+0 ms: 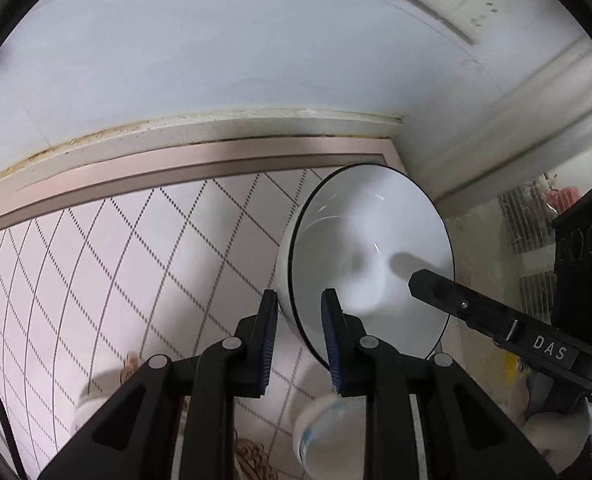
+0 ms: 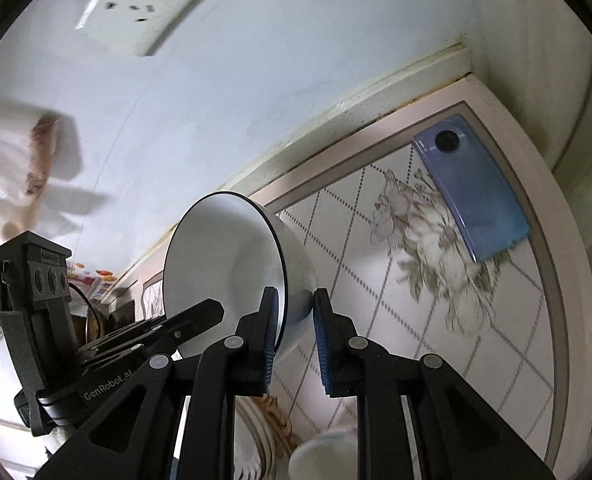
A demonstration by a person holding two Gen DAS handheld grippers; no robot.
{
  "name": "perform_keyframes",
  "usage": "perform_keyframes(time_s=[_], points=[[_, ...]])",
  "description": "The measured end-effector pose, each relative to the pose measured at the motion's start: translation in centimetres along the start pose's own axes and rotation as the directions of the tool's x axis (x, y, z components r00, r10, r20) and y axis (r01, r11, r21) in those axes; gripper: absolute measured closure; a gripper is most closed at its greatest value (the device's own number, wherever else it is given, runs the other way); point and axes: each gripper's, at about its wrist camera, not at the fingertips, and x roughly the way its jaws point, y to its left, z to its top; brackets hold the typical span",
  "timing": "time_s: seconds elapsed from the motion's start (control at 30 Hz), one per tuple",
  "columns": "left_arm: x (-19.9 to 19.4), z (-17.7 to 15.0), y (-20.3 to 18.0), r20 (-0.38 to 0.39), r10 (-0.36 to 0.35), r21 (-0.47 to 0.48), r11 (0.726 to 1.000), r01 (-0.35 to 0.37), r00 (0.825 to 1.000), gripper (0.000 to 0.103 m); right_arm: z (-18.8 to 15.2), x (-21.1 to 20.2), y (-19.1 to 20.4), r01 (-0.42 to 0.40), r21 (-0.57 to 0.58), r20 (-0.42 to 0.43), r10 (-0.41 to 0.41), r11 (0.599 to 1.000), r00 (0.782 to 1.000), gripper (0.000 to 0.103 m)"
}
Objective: Organize plates and bowls
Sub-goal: 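Carry the small black-rimmed bowl with both grippers into the nested bowls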
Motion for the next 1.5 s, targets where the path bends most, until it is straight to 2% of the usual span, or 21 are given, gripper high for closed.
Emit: perform_keyframes(time_s=[0.27,0.53,0.8,1.17,1.5], points=[[-2.5,-5.2,-1.6,0.011,-0.012,0.024,1.0,0.011,1.0,0.083,-5.5,-2.7,0.5,0.008,-0.007,0.012,-0.008,1.0,1.0,0.084],[-1.9,-9.4,-2.7,-0.033,-0.019,0.047,0.999,0.021,0.999,0.083,-11.0,-4.4,-0.8,0.024,0.005,0.0,-0.024,1.0,1.0,0.084],[0.3,-12.1,-3.2,-0.087,-0.006,0.063,0.998,0.011,0.996,0.083,-14.9,-4.5,-3.2,0.048,0.029,-0.036,-0.047,0.998,0.998,0.084],[3.3,-14.1,-3.0,-0.152,0.048,0.089,0.995,-0.034,0.987,0.083,-17.9,-1.8,-5.1,0.101,0.033,-0.106,-0.097,0.994,0.99,0.084],[4.1,-14.6,-3.6,-0.166,0.095,0.133,0.988,-0.073,0.982,0.083,-17.9,-1.4,-4.8,0.16,-0.015,-0.124,-0.16,0.987,0.979,0.084]])
